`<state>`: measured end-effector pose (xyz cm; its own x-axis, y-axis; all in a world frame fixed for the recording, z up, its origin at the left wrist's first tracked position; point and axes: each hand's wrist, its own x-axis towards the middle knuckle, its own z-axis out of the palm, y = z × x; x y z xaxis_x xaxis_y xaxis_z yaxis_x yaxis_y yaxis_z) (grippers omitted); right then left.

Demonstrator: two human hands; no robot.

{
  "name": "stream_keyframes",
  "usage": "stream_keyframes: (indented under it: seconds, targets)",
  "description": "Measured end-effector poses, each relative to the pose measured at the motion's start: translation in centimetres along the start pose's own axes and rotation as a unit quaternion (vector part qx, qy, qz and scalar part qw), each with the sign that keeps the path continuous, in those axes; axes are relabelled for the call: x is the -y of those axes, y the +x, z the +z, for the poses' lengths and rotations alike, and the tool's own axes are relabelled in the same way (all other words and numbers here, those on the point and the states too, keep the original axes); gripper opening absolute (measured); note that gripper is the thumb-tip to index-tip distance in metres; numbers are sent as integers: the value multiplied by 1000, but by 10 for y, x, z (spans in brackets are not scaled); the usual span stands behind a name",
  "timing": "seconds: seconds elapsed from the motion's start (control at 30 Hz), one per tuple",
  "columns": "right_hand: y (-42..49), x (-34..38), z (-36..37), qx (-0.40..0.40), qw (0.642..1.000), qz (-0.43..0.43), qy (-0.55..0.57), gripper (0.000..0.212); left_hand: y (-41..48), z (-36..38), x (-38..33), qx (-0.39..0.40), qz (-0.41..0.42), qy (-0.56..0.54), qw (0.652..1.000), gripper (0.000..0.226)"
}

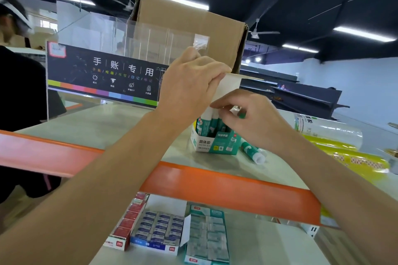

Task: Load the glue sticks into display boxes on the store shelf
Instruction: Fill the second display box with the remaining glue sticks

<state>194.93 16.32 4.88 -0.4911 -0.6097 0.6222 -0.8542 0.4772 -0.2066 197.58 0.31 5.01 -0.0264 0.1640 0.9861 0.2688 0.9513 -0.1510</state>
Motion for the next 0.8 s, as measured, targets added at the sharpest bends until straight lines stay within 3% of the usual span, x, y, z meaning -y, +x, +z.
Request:
stream_keyframes:
  seconds: [0.17, 0.33, 0.47, 0.6, 0.8]
  targets:
    - [-6, -9, -2, -102, 994, -13, -33, 12, -1, -1, -2, 10, 5, 10, 1000, 14]
    - [-11, -16, -16, -122, 990, 44, -48, 9, -1, -4, -3, 20, -6, 12, 1000, 12]
    - [-14, -27, -17, -51, 986, 134, -81, 9, -1, -4, -6, 27, 2, 12, 1000, 13]
    - [-11, -30, -20, -27, 984, 153, -90, 12, -1, -4, -5, 26, 11, 14, 1000, 13]
    - [-9, -39, -12, 174, 957, 189, -133, 25, -1, -4, -5, 28, 13, 14, 999, 13]
